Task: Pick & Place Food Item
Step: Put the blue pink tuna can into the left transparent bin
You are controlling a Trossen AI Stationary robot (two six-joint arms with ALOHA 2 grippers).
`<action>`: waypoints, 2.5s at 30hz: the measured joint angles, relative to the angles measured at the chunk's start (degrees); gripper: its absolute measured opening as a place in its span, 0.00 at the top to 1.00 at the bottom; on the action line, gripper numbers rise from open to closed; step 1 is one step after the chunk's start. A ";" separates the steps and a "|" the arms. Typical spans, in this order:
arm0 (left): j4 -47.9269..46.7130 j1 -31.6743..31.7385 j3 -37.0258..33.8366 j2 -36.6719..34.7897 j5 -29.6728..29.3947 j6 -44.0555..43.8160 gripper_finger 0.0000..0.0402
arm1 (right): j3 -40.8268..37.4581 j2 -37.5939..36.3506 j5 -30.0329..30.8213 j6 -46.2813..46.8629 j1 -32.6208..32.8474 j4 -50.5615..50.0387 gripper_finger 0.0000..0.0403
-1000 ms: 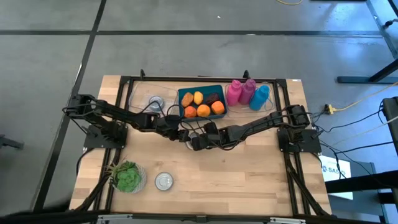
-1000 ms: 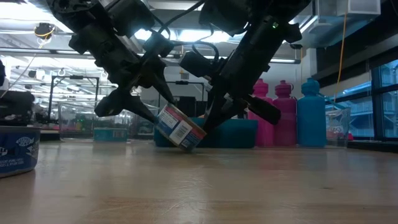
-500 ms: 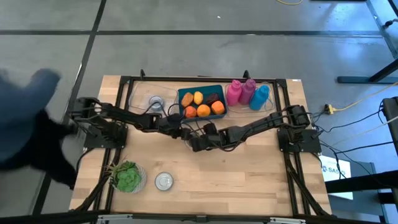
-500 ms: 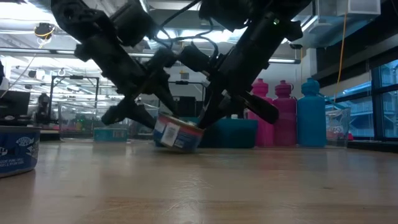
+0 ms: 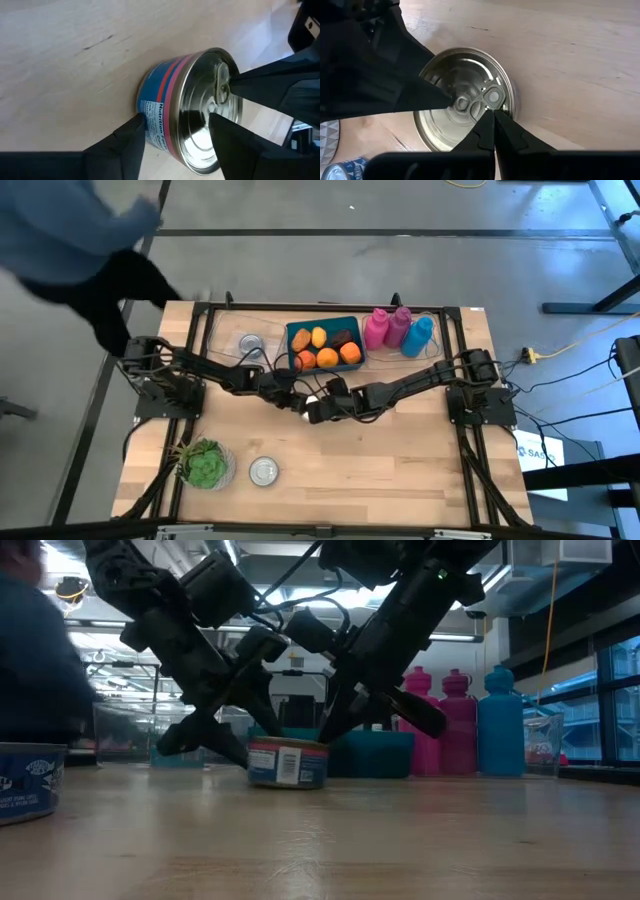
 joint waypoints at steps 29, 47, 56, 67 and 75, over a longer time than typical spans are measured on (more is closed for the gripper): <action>-1.39 0.20 0.28 -1.27 -0.61 3.35 0.96 | 0.02 0.91 -2.99 0.07 1.26 1.72 1.00; -5.99 1.99 0.41 -4.39 6.43 3.57 0.56 | 0.00 0.93 0.84 0.47 1.29 -0.49 1.00; -7.20 2.05 0.50 -4.39 4.28 2.82 0.49 | -0.18 -0.04 1.06 -0.02 1.36 -0.58 1.00; -8.48 2.06 0.38 -4.39 3.41 3.22 0.49 | -0.28 -0.78 1.27 -1.53 1.60 -0.08 1.00; -8.50 2.10 0.31 -4.39 3.33 3.18 0.49 | -0.20 -3.15 2.71 -3.23 1.64 0.62 1.00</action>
